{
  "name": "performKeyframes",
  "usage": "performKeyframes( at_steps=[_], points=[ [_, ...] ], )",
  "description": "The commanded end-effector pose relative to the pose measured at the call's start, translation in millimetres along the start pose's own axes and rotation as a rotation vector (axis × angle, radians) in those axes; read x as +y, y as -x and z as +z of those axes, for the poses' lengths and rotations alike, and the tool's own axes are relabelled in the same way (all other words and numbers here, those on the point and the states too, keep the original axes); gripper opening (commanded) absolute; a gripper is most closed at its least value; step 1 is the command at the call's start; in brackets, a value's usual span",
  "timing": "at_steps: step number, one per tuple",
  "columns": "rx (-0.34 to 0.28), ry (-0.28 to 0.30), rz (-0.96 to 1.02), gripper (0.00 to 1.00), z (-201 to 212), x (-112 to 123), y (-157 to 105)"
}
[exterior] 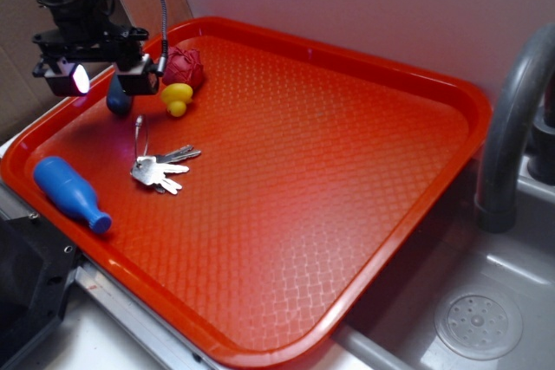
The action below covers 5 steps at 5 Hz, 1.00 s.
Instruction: Grab the plastic pickle.
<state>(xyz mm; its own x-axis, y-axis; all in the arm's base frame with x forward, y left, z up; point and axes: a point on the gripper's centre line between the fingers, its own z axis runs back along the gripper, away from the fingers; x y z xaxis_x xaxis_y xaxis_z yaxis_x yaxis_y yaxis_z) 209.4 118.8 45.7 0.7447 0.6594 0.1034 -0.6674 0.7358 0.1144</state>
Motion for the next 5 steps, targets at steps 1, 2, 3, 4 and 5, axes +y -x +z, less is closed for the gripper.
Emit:
performKeyframes(
  at_steps=[1, 2, 3, 4, 5],
  points=[
    [-0.049, 0.024, 0.072, 1.00, 16, 28, -25],
    [-0.048, 0.013, 0.079, 1.00, 16, 22, -28],
    [-0.035, -0.011, 0.083, 1.00, 9, 15, -31],
    [-0.020, -0.039, 0.087, 1.00, -2, 7, -32],
    [-0.016, -0.064, 0.098, 1.00, -12, -7, -24]
  ],
)
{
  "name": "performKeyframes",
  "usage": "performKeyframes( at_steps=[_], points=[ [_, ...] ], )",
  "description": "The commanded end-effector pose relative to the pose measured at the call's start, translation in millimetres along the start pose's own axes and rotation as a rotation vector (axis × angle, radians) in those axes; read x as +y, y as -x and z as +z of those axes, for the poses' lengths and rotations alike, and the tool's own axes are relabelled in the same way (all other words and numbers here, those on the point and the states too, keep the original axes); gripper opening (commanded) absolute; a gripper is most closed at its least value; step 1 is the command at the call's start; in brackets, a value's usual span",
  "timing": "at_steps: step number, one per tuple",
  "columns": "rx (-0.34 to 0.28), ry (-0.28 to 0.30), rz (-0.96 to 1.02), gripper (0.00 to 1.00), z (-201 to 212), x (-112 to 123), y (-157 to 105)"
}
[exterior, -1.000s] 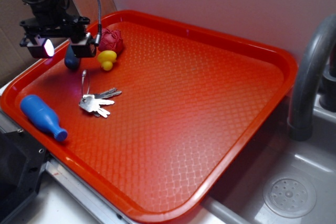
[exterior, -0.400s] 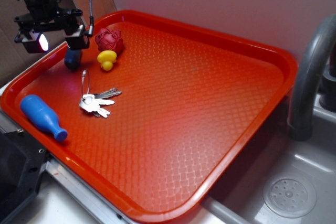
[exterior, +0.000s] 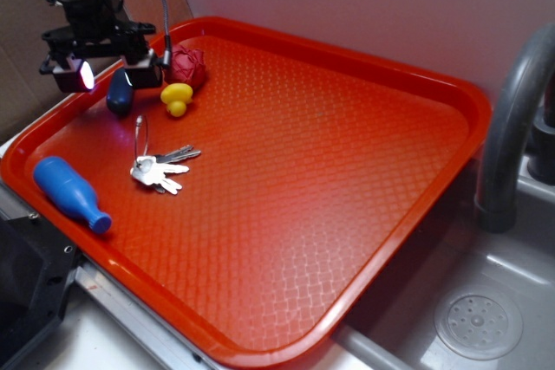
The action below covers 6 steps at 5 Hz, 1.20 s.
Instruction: Grab the plastic pickle.
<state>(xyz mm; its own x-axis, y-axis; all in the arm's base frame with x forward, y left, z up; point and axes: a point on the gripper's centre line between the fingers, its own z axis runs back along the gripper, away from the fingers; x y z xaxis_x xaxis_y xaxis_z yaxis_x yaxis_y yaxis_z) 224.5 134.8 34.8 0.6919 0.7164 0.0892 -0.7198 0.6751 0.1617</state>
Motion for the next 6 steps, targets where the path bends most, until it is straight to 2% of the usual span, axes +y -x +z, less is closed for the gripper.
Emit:
performKeyframes(
  at_steps=[1, 2, 4, 6],
  points=[
    [-0.027, -0.001, 0.035, 1.00, -7, -22, 9],
    [-0.027, -0.025, 0.030, 0.00, -14, -29, 15],
    [-0.030, -0.077, 0.016, 0.00, -28, -31, 12],
    [-0.031, -0.077, -0.005, 0.00, -22, -28, 14]
  ],
)
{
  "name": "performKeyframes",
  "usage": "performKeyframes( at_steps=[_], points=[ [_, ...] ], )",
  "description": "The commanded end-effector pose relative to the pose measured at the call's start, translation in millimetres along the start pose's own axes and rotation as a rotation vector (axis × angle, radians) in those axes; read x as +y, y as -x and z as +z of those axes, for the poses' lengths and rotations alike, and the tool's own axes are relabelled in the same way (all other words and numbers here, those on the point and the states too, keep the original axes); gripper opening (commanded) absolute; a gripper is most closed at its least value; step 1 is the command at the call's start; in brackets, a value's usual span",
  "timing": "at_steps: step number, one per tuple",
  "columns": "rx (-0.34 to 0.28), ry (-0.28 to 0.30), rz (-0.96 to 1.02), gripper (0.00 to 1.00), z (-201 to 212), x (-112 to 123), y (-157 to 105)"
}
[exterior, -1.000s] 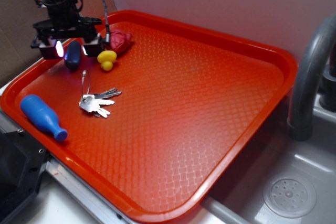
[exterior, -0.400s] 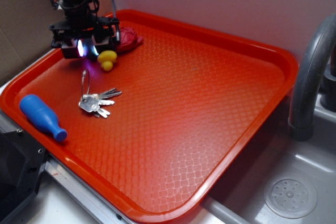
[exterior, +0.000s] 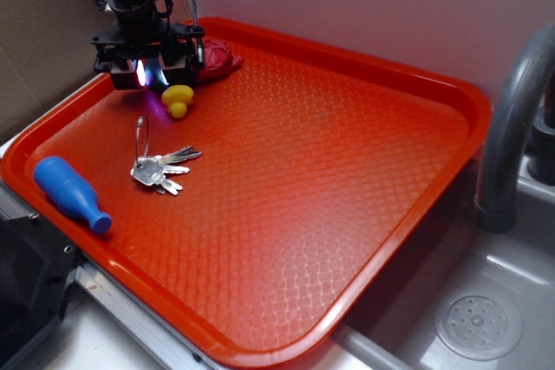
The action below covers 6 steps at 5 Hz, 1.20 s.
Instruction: Grab the plastic pickle.
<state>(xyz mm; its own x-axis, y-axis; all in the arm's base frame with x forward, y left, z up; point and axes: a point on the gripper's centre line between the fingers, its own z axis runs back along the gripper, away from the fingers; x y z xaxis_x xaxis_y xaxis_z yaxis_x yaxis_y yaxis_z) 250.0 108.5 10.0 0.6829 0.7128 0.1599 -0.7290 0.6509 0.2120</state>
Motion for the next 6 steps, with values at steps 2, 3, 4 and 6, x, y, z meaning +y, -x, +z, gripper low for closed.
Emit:
performKeyframes(
  at_steps=[2, 3, 4, 6],
  points=[
    [0.005, 0.118, -0.362, 0.00, 77, 20, 65],
    [-0.218, 0.243, -0.548, 0.00, 123, 24, 88],
    [-0.265, 0.272, -0.568, 0.00, 174, 21, 85],
    [-0.113, 0.273, -0.613, 0.00, 248, 17, 86]
  ],
)
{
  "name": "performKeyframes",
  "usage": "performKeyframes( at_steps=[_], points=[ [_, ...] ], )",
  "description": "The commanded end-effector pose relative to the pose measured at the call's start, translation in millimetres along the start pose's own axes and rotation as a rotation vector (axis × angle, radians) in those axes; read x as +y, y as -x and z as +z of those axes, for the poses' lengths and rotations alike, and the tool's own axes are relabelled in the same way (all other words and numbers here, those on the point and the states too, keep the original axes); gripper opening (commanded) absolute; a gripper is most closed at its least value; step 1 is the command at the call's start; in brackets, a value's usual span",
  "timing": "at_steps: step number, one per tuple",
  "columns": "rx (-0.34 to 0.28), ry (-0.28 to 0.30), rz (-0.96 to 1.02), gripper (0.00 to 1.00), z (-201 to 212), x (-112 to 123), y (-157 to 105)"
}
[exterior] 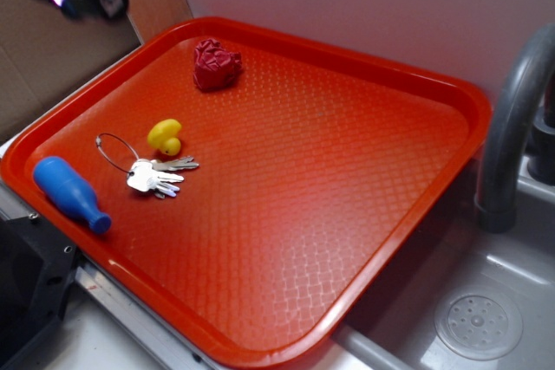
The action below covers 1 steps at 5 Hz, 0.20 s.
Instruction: Grab the plastic pickle.
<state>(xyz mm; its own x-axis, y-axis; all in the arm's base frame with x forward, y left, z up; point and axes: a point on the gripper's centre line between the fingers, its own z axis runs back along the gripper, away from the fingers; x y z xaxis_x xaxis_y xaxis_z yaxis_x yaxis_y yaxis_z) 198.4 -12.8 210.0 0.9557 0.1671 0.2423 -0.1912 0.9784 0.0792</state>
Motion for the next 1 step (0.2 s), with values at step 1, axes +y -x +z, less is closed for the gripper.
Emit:
performKeyframes(
  at_steps=[1],
  points=[
    [0.092, 0.028, -0.012, 0.00, 25.9, 1.1, 5.8]
  ],
)
